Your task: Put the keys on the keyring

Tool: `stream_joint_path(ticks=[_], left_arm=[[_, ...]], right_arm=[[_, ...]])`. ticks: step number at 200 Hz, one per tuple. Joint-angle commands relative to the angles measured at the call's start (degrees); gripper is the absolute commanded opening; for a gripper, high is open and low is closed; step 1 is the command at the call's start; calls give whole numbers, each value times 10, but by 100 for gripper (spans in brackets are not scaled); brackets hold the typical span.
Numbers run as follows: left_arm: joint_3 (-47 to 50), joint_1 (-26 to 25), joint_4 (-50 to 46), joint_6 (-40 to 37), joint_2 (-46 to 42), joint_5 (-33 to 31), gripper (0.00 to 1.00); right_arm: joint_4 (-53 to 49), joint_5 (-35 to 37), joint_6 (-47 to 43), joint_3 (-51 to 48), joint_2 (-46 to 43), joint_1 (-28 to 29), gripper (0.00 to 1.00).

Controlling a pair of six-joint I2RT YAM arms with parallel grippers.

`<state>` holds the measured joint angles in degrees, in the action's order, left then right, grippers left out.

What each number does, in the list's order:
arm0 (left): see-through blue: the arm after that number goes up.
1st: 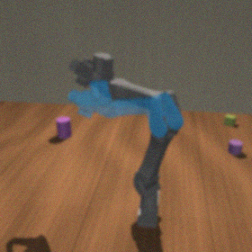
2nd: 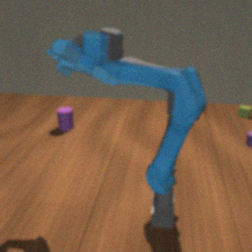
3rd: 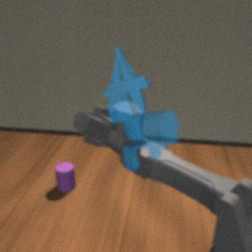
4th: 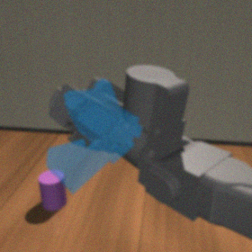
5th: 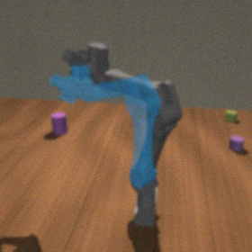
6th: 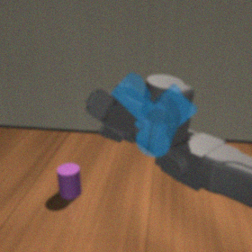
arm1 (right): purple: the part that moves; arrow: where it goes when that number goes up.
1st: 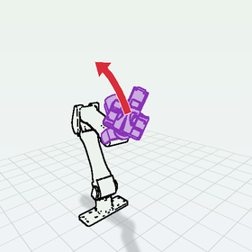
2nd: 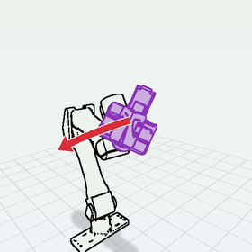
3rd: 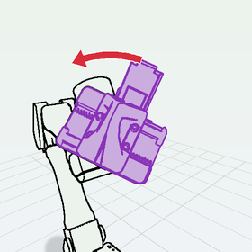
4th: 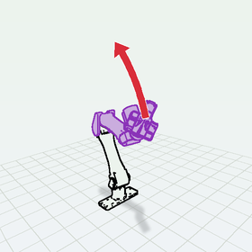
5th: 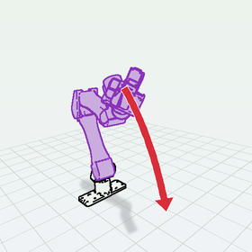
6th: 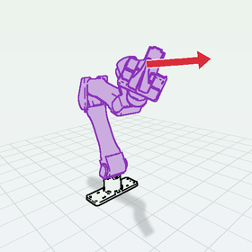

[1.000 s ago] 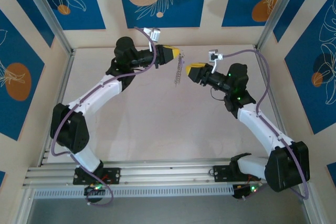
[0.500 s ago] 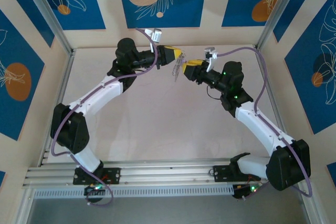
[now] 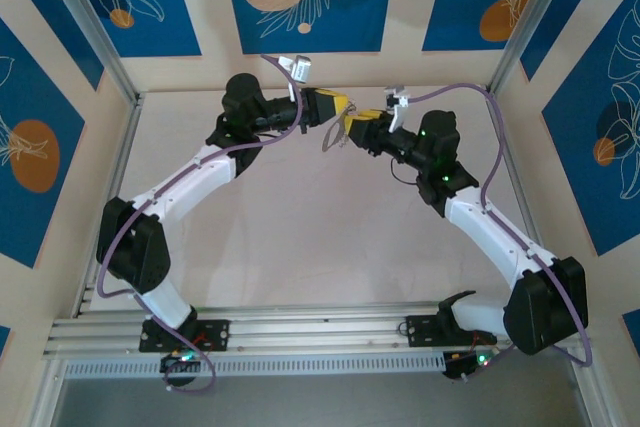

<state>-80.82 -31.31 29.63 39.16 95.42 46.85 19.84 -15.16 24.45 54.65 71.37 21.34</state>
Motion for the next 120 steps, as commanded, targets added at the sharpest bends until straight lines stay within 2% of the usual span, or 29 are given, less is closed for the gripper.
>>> stream_joint_path(ticks=[1,29,50,120], left_arm=[[-9,-7,29,3,-16,0,0],[-2,-7,34,0,-19,-8,0],[1,-7,39,-1,-22,-15,0],[12,-9,48,0,-25,-17,0]], right_arm=[[-2,0,-12,21,0,5,25],[-16,-7,-21,20,-8,7,8],[-27,-7,-24,16,-15,6,0],[-28,-34,-15,28,-12,15,0]])
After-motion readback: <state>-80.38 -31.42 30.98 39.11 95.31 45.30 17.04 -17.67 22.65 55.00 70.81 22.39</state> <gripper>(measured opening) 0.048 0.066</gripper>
